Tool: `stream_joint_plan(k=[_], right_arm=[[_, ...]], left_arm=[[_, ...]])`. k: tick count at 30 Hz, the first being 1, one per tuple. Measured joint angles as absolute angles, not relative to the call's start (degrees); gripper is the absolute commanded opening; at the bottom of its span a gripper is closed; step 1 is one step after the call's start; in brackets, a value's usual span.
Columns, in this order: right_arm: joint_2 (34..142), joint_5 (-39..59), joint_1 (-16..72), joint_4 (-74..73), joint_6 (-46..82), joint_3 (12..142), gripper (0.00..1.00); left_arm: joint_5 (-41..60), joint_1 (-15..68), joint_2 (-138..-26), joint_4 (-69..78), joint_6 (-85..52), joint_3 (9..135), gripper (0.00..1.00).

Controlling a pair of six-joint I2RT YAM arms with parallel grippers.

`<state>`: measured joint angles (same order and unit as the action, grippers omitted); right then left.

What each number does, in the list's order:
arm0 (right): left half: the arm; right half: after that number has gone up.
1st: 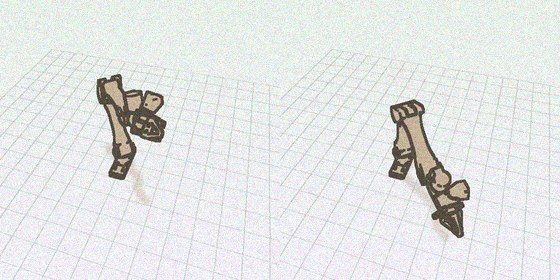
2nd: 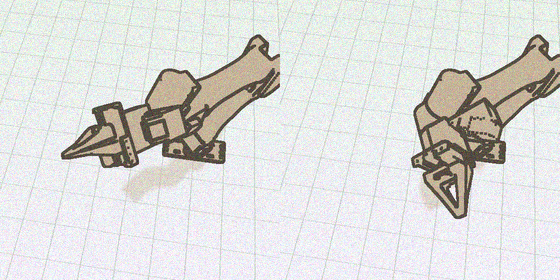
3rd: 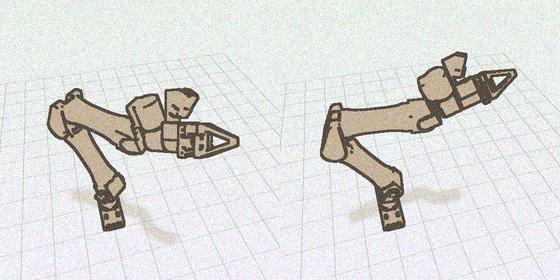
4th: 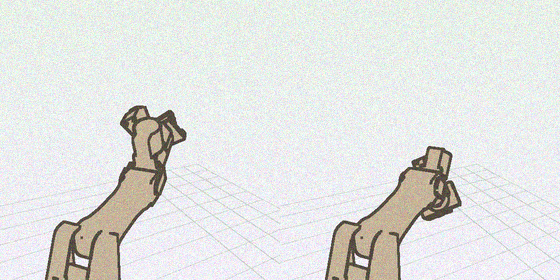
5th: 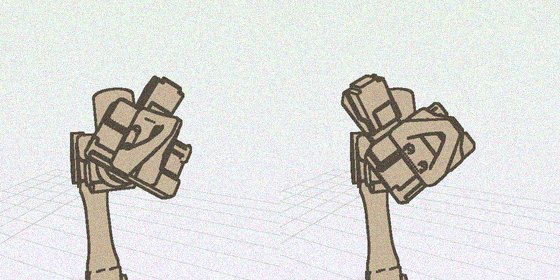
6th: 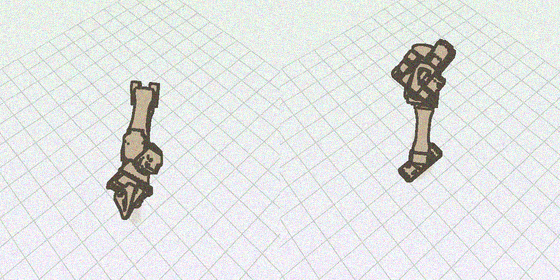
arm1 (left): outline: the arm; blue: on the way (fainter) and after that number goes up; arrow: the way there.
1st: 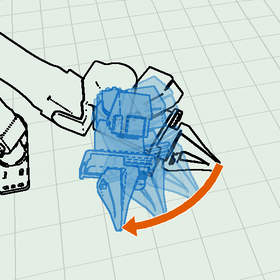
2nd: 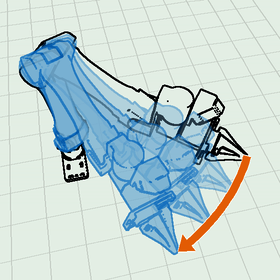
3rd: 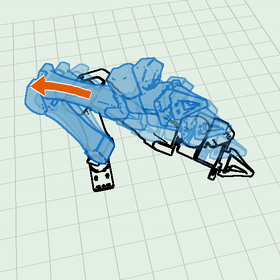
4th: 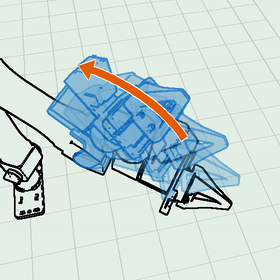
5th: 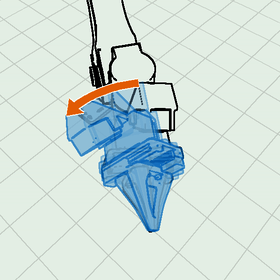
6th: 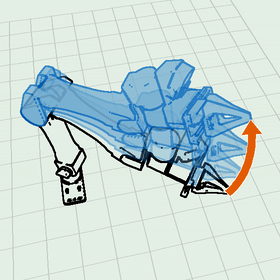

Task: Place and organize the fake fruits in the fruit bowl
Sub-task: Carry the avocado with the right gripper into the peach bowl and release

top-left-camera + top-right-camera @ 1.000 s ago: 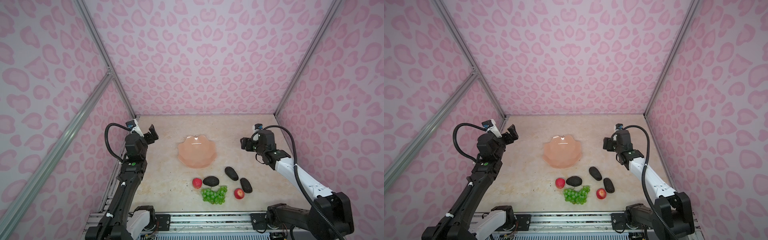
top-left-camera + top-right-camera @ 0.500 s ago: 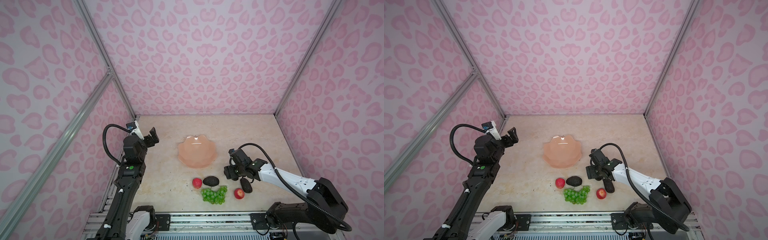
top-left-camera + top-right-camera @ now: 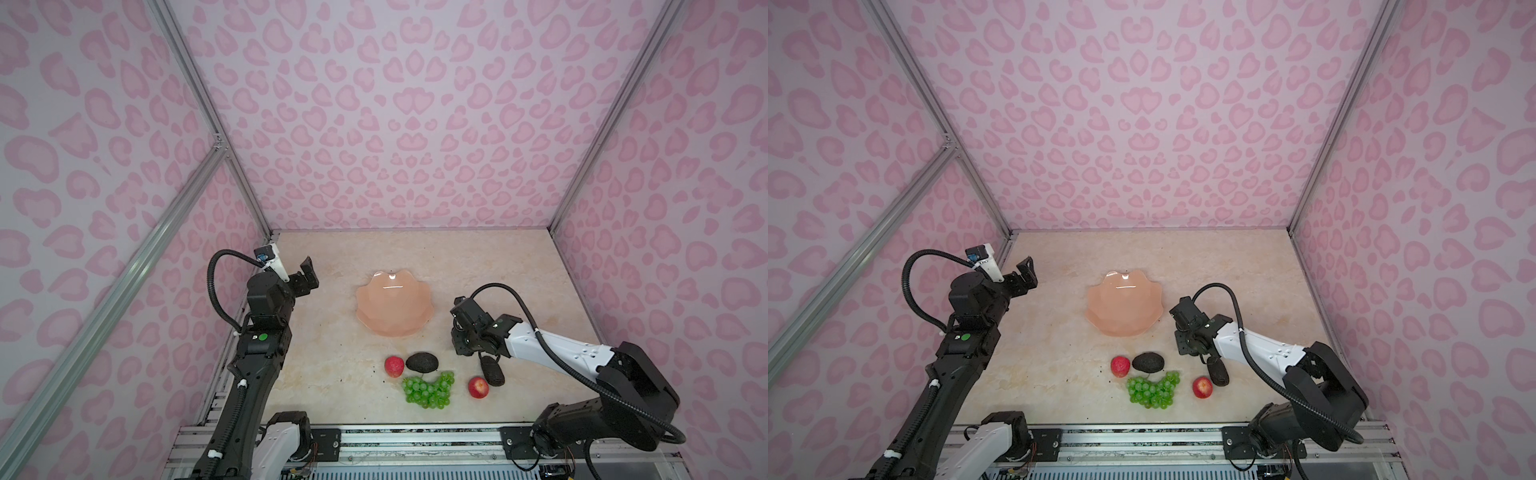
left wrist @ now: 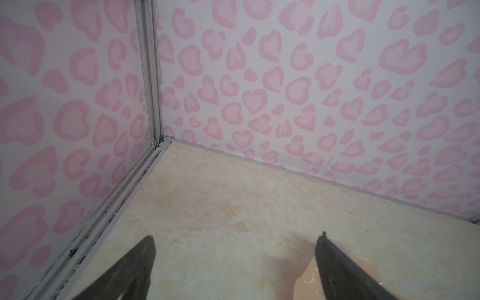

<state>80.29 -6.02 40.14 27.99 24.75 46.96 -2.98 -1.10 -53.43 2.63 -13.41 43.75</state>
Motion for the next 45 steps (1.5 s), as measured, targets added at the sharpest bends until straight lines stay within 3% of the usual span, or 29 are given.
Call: stream_joint_plan(k=[6,15,26,35,41,45], right_arm=[[80.2,-9.0,43.3,32.1,22.0,60.9,0.35],[101.3,-6.8,45.3,30.7,19.7,82.0,0.34],[119.6,-4.8,45.5,29.7,19.4,94.6,0.36],[125.6,-4.2,45.1,29.9,19.9,97.9,0.62],[124.3,-2.8,43.6,30.0,20.4,97.6,0.67],[117.2,-1.0,42.1,28.5,21.3,94.4,0.72]], left_arm=[[-3.0,-1.1,-53.2,2.0,-13.9,43.7,0.97],[-3.2,-1.1,-47.6,-6.0,-17.2,43.7,0.97],[-1.6,-1.1,-40.0,-23.0,-21.0,43.7,1.00],[4.6,-1.1,-40.3,-33.9,-22.7,46.1,0.96],[7.8,-1.0,-42.6,-38.3,-22.4,48.1,0.93],[10.5,0.9,-43.2,-39.3,-23.8,47.7,0.91]])
